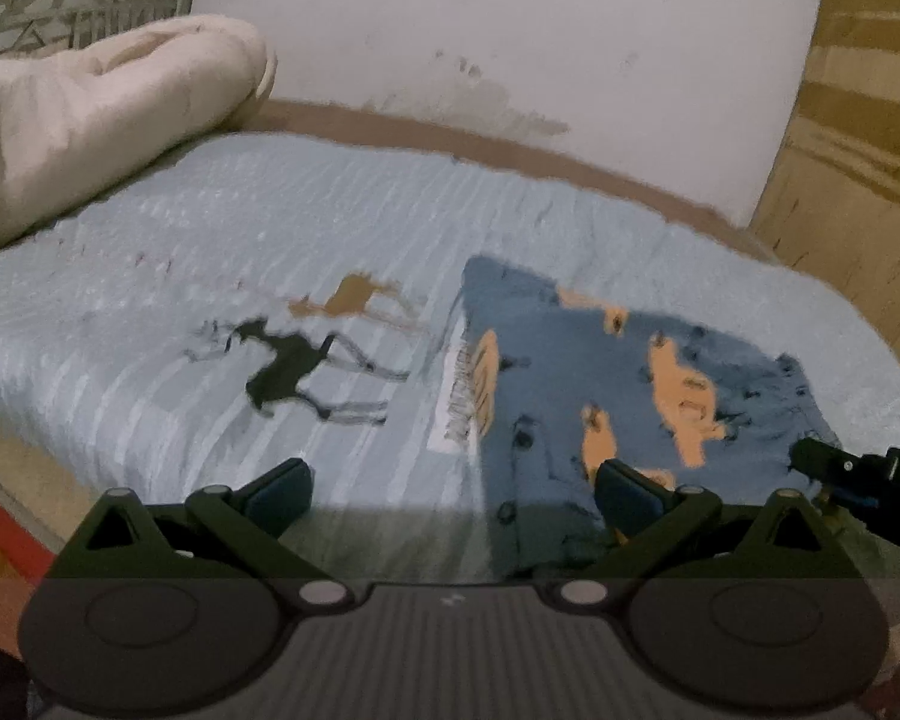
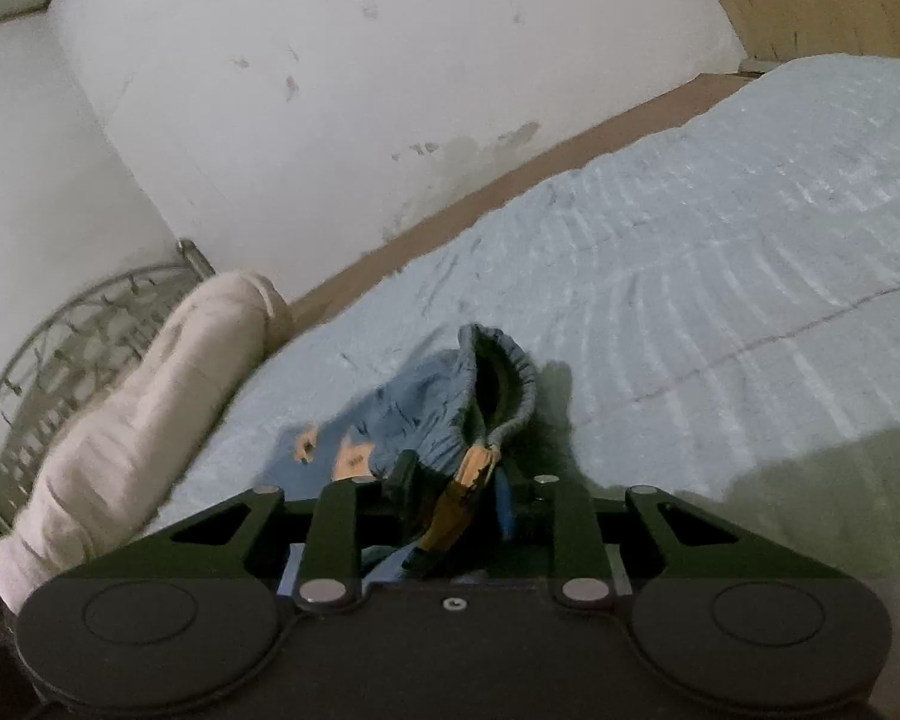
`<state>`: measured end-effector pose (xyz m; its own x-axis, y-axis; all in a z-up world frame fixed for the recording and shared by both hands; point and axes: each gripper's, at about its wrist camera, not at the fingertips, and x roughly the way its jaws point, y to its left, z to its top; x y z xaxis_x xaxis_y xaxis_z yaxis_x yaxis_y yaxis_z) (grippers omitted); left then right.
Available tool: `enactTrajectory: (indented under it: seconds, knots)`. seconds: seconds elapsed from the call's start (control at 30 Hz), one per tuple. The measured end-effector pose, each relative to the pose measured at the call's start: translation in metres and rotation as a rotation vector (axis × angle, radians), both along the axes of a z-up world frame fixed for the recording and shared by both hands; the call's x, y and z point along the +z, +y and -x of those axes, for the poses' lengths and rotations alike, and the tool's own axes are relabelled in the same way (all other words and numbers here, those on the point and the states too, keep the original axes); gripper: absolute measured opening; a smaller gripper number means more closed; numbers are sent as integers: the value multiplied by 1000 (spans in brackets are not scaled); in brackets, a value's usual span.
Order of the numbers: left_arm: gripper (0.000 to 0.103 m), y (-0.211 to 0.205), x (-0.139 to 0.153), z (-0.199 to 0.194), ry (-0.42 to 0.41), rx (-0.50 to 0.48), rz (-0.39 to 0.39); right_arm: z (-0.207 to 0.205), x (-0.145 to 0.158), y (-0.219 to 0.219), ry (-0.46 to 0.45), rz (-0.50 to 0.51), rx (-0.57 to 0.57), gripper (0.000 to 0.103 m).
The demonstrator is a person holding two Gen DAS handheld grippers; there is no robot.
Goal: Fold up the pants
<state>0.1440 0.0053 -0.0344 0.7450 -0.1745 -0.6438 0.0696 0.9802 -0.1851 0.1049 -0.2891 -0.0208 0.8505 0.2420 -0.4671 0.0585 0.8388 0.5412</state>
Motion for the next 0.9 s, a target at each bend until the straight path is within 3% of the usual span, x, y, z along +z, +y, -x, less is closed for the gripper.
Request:
enactTrajectory:
  seconds: [0.13,0.2,0.3,0.37,0.43,0.6,0.77,0.9]
  knots:
    - [102,-1,-1,1,-6,-5,-14,0,-12,2,29,17,13,33]
    - [102,-1,-1,1,-6,-4,-9,1,-9,7,15,54,26,42]
    - [102,0,0,1,-11,-3,-5,7,-3,16,-25,133,34,67]
    - [102,0,-1,1,-11,-3,-5,12,3,22,-70,226,12,91]
    - [102,0,-1,1,-11,-3,-7,10,10,30,-114,337,7,100]
    - [102,0,-1,1,-11,-4,-12,-26,21,53,-160,536,140,102]
    - [102,-2,-3,1,-11,-6,-23,-81,27,83,-146,613,276,102]
    - [102,-2,-3,1,-11,-8,-25,-120,19,93,-44,685,270,102]
